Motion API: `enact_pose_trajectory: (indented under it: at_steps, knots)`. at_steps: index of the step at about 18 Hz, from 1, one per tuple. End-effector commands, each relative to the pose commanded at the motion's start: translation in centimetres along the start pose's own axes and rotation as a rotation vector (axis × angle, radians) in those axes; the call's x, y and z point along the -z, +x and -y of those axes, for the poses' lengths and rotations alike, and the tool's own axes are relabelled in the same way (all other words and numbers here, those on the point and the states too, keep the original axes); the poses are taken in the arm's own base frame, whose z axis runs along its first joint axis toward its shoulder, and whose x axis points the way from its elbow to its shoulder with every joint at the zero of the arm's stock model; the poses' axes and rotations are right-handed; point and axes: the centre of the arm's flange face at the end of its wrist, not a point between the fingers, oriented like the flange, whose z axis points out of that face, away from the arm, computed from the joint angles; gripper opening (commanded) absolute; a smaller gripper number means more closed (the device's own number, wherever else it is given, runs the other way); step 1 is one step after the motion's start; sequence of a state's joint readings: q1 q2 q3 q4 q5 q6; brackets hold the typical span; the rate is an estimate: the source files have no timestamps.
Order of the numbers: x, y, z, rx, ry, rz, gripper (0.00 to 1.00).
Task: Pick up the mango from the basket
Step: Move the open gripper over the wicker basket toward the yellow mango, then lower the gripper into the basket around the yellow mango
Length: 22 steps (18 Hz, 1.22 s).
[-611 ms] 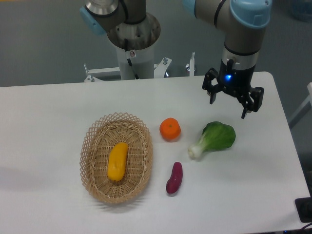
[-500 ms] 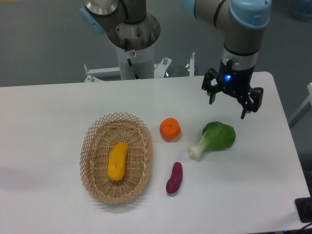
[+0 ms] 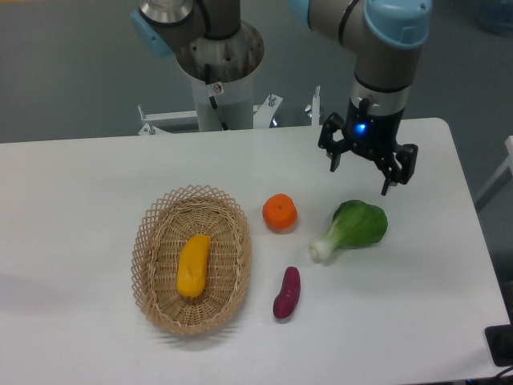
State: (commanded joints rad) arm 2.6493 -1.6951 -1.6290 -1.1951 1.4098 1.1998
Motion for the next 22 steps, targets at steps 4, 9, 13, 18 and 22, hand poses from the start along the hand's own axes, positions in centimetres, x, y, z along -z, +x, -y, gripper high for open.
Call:
enact_pose_trajectory:
  at_steps: [4,9,13,18,22]
  knots:
    - [-1.6,3.0,2.7,0.069,0.020,0.005,1.00]
    - [-4.1,6.5,4.7,0.140,0.017,-0.014,1.00]
    - [-7.7,9.0,8.0,0.189,0.004,-0.055,1.00]
    - [-12.1,12.7,11.3,0.232,0.032,-0.048,1.00]
    - [-15.1,16.0,13.2,0.234,0.013,-0.068,1.00]
